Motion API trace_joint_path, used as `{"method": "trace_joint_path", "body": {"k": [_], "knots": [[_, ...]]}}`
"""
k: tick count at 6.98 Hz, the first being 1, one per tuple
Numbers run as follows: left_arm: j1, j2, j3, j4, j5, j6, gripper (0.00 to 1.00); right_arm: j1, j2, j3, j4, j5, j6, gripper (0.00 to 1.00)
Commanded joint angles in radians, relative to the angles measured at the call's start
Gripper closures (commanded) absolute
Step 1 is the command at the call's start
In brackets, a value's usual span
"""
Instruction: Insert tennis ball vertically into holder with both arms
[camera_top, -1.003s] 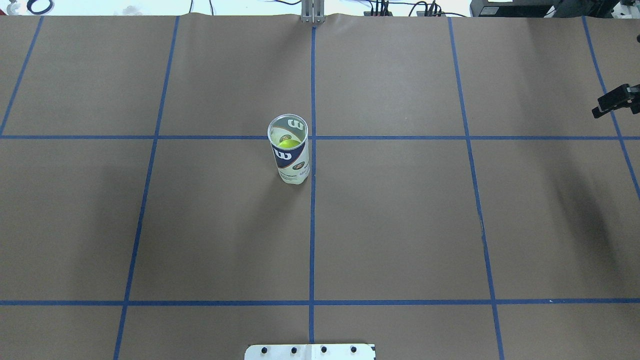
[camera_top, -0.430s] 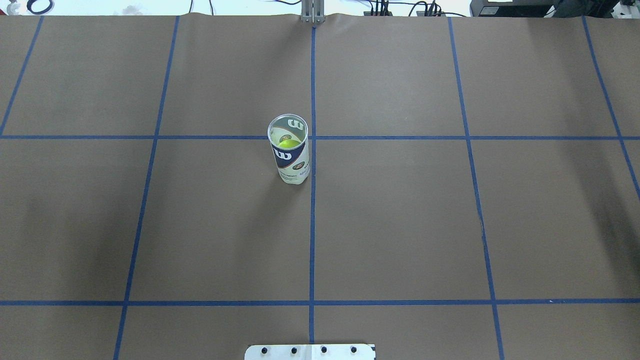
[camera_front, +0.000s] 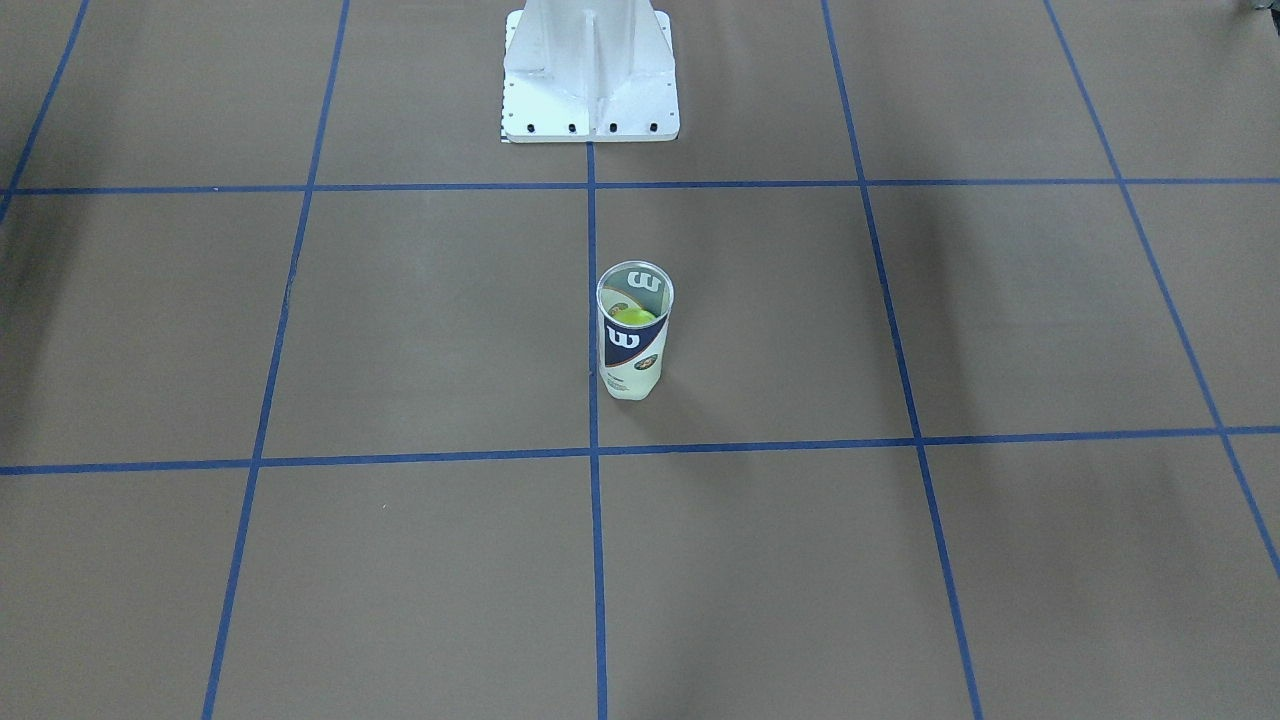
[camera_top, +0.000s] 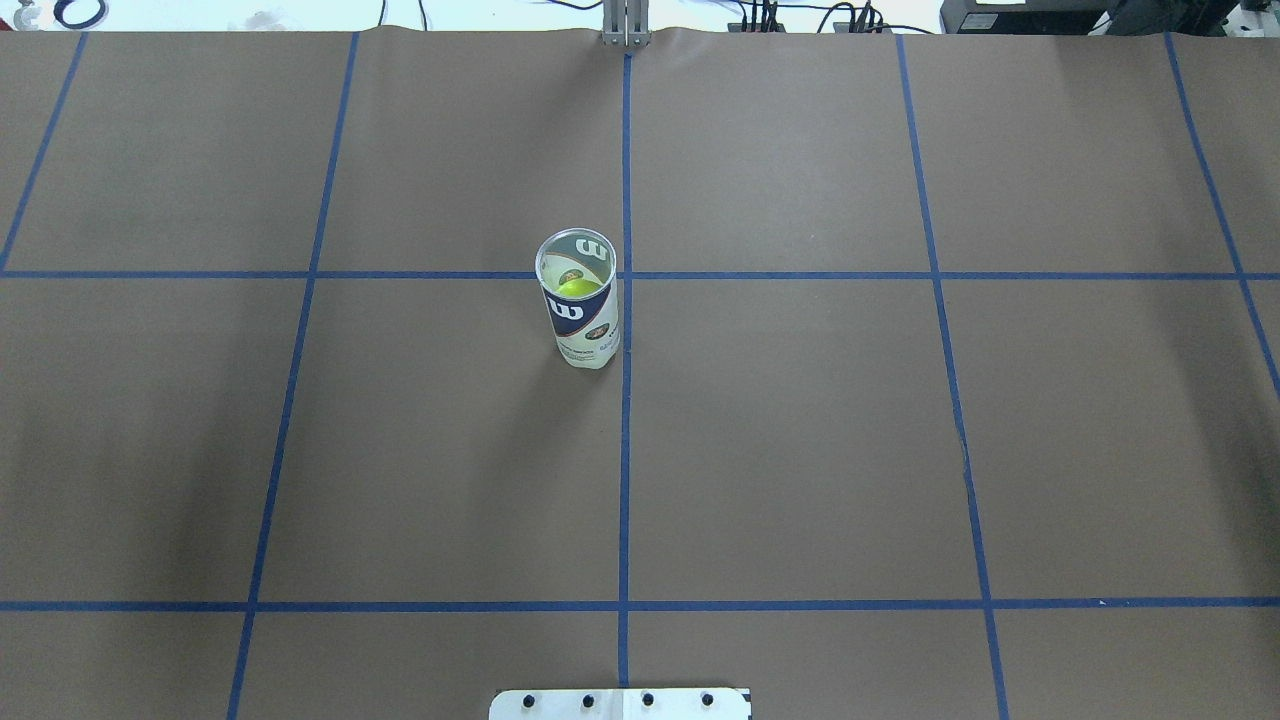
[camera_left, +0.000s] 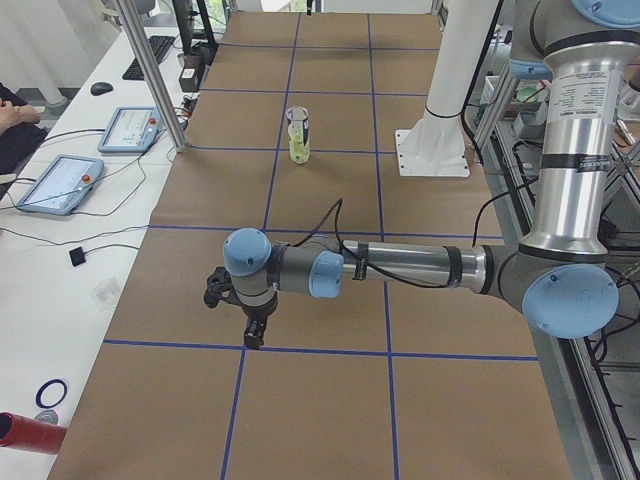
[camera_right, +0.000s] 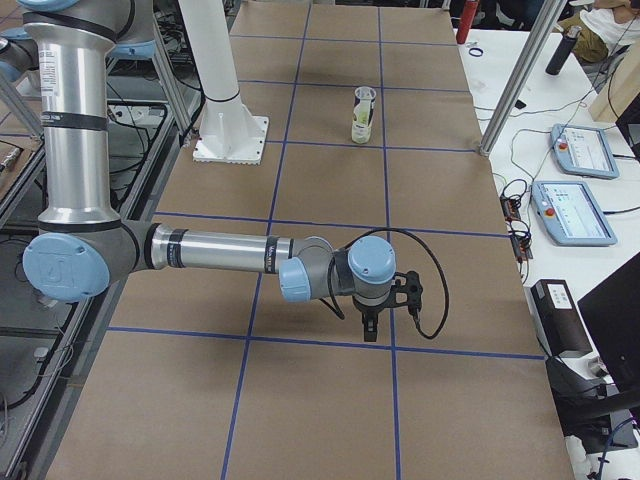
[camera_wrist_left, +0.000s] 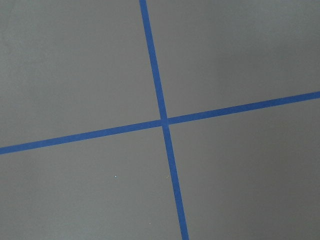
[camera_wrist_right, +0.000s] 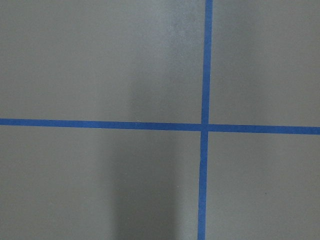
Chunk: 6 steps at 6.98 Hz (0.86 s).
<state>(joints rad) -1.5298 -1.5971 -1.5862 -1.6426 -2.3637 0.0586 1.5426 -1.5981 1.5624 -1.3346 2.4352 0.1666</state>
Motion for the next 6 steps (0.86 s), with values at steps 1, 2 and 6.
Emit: {"method": "trace_joint_path", "body": {"k": [1,2,6], "knots": [[-0.004,0.011,-0.038,0.015,-0.014,-0.066,0.0,0.007,0.0,0.042,-0.088,0.001,-0.001,0.0],[-0.003,-0.003,-0.078,0.144,-0.014,-0.069,0.0,0.016,-0.002,0.091,-0.165,0.001,-0.002,0.0],[-0.009,0.052,-0.124,0.202,-0.003,-0.02,0.0,0.102,-0.045,0.103,-0.253,0.01,-0.11,0.0]]}}
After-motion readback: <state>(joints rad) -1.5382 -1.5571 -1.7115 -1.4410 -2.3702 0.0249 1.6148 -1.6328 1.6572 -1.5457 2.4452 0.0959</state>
